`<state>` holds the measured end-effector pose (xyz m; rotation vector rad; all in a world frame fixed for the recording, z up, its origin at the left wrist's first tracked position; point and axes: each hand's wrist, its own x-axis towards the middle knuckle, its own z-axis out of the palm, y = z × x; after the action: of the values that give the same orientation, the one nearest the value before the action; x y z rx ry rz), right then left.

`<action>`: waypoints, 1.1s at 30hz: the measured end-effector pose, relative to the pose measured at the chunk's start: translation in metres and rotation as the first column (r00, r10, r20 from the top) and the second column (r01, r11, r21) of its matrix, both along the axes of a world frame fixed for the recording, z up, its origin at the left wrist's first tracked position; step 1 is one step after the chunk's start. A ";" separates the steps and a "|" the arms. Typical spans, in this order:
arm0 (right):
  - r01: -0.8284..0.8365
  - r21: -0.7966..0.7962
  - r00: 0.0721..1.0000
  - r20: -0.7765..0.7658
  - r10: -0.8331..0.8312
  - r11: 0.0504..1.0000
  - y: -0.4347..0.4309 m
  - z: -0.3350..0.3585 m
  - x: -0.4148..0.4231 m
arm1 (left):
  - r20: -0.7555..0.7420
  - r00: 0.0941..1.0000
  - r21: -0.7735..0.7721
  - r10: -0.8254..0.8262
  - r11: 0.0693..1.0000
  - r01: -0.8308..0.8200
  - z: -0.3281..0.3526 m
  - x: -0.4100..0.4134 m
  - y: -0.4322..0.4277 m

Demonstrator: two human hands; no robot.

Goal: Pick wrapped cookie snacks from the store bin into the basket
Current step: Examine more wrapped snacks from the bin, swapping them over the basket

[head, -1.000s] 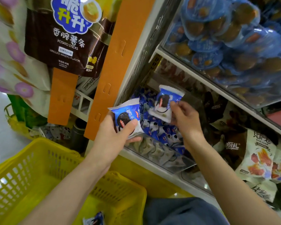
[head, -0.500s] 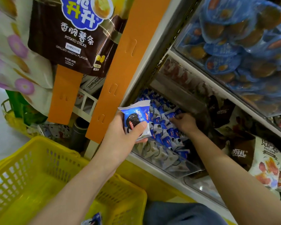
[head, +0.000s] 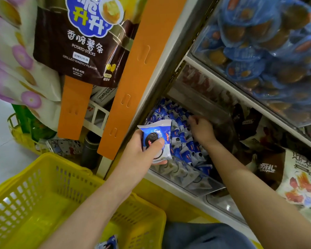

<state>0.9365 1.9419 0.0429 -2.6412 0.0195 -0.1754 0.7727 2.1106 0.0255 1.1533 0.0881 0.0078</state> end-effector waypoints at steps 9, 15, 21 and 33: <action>-0.462 0.404 0.881 0.112 0.459 0.789 0.051 0.012 -0.128 | 0.029 0.998 0.085 0.047 0.995 -0.050 -0.009 -0.011 0.000; -0.444 0.554 0.886 0.155 0.436 0.705 0.058 -0.007 -0.147 | 0.005 0.996 0.186 0.088 0.979 -0.088 -0.019 -0.029 0.003; -0.478 0.604 0.853 0.148 0.500 0.638 0.064 -0.022 -0.152 | 0.030 0.977 0.185 0.213 0.959 -0.214 -0.027 -0.039 0.014; -0.655 0.159 0.733 0.374 0.569 0.739 0.057 -0.039 -0.161 | -0.198 0.977 0.172 0.085 0.984 -0.050 -0.040 -0.050 0.023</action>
<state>0.7751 1.9989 0.0039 -2.1611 -0.8747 -0.3162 0.7223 2.1333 -0.0146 1.3152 0.3144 -0.0440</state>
